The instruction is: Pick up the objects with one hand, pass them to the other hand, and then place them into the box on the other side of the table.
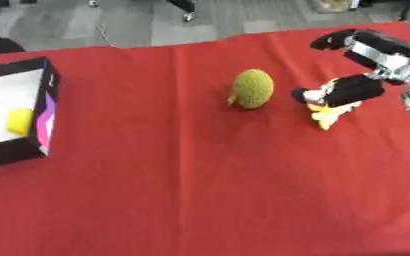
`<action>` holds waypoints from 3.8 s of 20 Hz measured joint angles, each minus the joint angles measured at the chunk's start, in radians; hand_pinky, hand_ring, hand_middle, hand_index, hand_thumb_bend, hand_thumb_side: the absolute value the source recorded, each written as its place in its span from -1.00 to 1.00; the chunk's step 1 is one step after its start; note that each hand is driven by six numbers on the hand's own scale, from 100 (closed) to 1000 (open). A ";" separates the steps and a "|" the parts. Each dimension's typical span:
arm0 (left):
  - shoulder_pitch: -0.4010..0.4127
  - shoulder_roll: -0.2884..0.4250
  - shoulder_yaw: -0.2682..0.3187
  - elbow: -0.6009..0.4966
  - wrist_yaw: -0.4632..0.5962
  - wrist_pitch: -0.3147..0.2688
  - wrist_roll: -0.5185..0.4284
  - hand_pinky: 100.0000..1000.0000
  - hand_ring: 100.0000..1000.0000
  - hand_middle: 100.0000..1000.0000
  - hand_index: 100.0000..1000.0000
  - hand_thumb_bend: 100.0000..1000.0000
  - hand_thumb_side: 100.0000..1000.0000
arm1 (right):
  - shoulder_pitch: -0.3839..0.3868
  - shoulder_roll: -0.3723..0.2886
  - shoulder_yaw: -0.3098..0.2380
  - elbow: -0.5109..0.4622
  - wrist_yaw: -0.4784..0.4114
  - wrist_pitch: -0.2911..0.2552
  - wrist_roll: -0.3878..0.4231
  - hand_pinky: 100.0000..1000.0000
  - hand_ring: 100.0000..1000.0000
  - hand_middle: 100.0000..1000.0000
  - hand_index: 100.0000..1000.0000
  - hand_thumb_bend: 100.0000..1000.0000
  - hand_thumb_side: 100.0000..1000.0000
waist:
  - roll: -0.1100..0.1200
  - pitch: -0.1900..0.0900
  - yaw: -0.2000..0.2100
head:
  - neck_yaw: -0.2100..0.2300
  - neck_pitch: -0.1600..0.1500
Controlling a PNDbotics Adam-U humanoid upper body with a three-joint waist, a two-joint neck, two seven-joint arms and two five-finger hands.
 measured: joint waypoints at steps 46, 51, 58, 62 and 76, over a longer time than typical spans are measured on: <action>0.003 0.008 0.000 -0.031 0.016 0.012 0.002 0.61 0.35 0.23 0.49 -1.00 -0.10 | 0.157 0.000 -0.109 0.052 0.382 0.090 0.179 1.00 0.90 0.83 0.81 -0.39 -1.00 | 0.016 0.091 0.060 | -0.065 -0.073; 0.003 0.007 -0.001 -0.033 0.016 0.012 0.003 0.61 0.36 0.23 0.49 -1.00 -0.10 | 0.165 0.008 -0.113 0.067 0.391 0.087 0.145 1.00 0.90 0.83 0.82 -0.39 -1.00 | 0.018 0.099 0.067 | -0.067 -0.075; 0.003 0.007 -0.001 -0.037 0.016 0.014 0.005 0.62 0.36 0.23 0.49 -1.00 -0.10 | 0.174 0.018 -0.128 0.119 0.422 0.117 0.101 1.00 0.89 0.82 0.81 -0.42 -1.00 | 0.027 0.114 0.080 | -0.078 -0.101; 0.003 0.007 -0.001 -0.037 0.016 0.015 0.005 0.62 0.36 0.23 0.49 -1.00 -0.10 | 0.174 0.024 -0.134 0.139 0.443 0.127 0.093 1.00 0.87 0.79 0.79 -0.43 -1.00 | 0.027 0.116 0.081 | -0.087 -0.108; 0.003 0.006 -0.010 -0.037 0.015 0.010 0.000 0.62 0.37 0.24 0.49 -1.00 -0.11 | 0.173 0.037 -0.132 0.158 0.478 0.141 0.060 1.00 0.68 0.44 0.58 -0.50 -1.00 | 0.035 0.120 0.092 | -0.101 -0.119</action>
